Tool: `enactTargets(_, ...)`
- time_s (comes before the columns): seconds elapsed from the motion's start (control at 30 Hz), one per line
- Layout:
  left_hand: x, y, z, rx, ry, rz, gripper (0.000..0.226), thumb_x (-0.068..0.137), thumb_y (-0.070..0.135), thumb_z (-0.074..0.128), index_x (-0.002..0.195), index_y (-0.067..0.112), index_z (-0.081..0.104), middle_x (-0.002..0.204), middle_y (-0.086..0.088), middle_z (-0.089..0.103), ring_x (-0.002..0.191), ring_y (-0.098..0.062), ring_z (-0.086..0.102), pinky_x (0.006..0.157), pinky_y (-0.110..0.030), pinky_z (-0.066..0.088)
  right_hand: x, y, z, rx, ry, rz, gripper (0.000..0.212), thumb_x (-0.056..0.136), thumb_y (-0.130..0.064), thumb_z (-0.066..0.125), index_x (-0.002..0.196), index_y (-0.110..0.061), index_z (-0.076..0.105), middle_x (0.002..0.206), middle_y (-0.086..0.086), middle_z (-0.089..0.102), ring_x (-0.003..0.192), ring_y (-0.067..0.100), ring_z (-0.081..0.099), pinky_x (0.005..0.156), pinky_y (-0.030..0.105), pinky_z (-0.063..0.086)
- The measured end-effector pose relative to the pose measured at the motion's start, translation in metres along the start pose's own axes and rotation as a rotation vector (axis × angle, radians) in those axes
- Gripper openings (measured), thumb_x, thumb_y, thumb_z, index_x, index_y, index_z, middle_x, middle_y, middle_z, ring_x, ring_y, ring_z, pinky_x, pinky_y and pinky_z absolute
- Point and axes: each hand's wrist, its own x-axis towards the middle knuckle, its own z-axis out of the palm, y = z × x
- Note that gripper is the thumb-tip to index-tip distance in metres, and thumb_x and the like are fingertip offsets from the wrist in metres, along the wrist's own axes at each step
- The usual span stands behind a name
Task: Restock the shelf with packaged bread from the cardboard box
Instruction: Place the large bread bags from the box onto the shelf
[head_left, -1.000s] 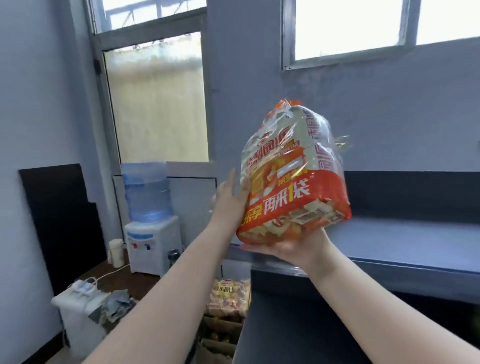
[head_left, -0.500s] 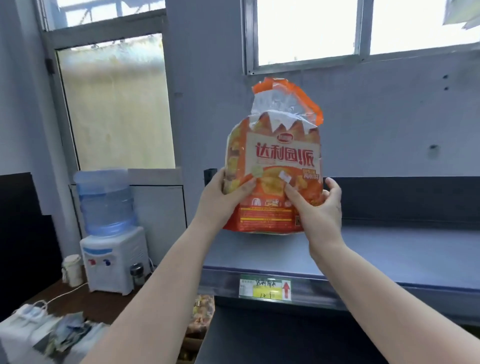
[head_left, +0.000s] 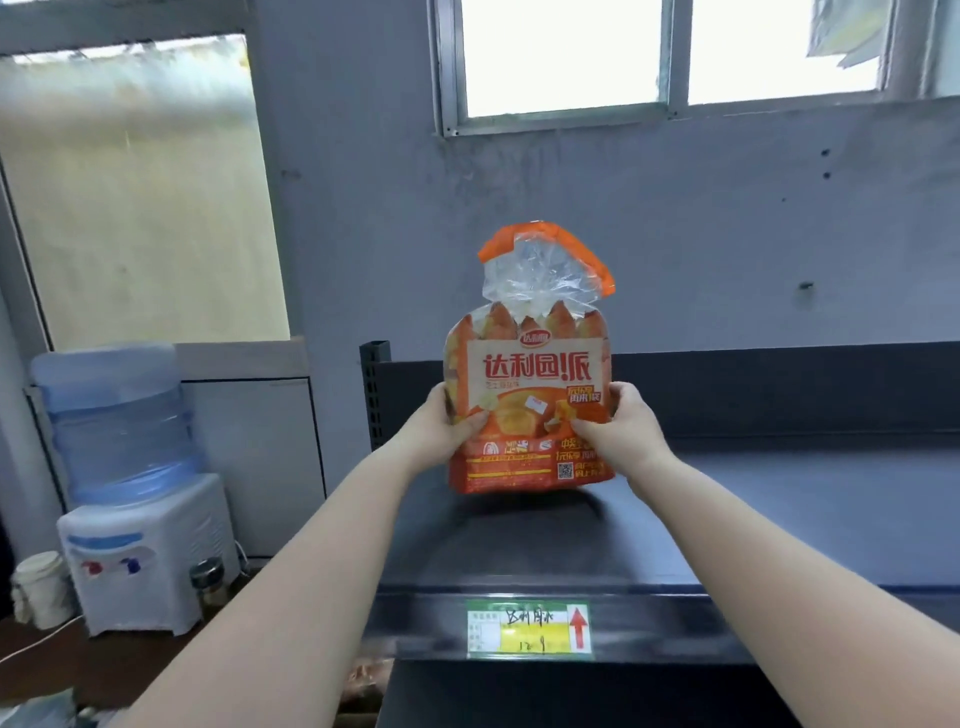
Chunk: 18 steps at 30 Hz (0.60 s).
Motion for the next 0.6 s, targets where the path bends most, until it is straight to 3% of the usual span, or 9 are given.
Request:
enactTargets(0.17, 0.025, -0.023, -0.009, -0.03, -0.094, -0.11, 0.051, 0.088, 0.03, 0.061, 0.133, 0.024, 0.04, 0.131, 0.0, 0.057, 0.117, -0.022, 0.056, 0.099, -0.046, 0.047, 0.016, 0.009, 0.013, -0.162, 0.014, 0.044, 0.051, 0.082, -0.019, 0.071, 0.121, -0.01, 0.04, 0.113, 0.005, 0.057, 0.102, 0.022, 0.058, 0.083, 0.039, 0.051)
enactTargets(0.33, 0.036, -0.029, -0.017, -0.092, -0.156, -0.136, 0.05, 0.089, 0.028, 0.061, 0.134, 0.026, 0.038, 0.127, 0.002, 0.056, 0.114, -0.02, 0.056, 0.098, -0.044, 0.048, 0.027, 0.004, 0.022, -0.211, 0.041, 0.066, 0.048, 0.082, -0.012, 0.07, 0.113, -0.011, 0.034, 0.107, 0.005, 0.055, 0.093, 0.019, 0.055, 0.073, 0.034, 0.049)
enactTargets(0.5, 0.033, -0.023, -0.019, -0.066, -0.16, -0.156, 0.06, 0.085, 0.03, 0.065, 0.136, 0.025, 0.035, 0.129, 0.004, 0.055, 0.111, -0.018, 0.055, 0.095, -0.039, 0.047, 0.024, -0.003, 0.025, -0.19, 0.084, 0.107, 0.065, 0.076, -0.007, 0.071, 0.125, -0.013, 0.029, 0.127, 0.012, 0.047, 0.11, 0.026, 0.053, 0.088, 0.044, 0.051)
enactTargets(0.6, 0.023, -0.012, -0.023, 0.036, -0.032, -0.064, 0.068, 0.084, 0.038, 0.065, 0.139, 0.02, 0.032, 0.132, 0.002, 0.051, 0.109, -0.016, 0.051, 0.087, -0.034, 0.044, 0.011, -0.011, 0.029, -0.204, 0.29, -0.052, 0.078, 0.073, -0.015, 0.075, 0.135, -0.012, 0.027, 0.139, 0.01, 0.033, 0.128, 0.027, 0.036, 0.099, 0.044, 0.043)
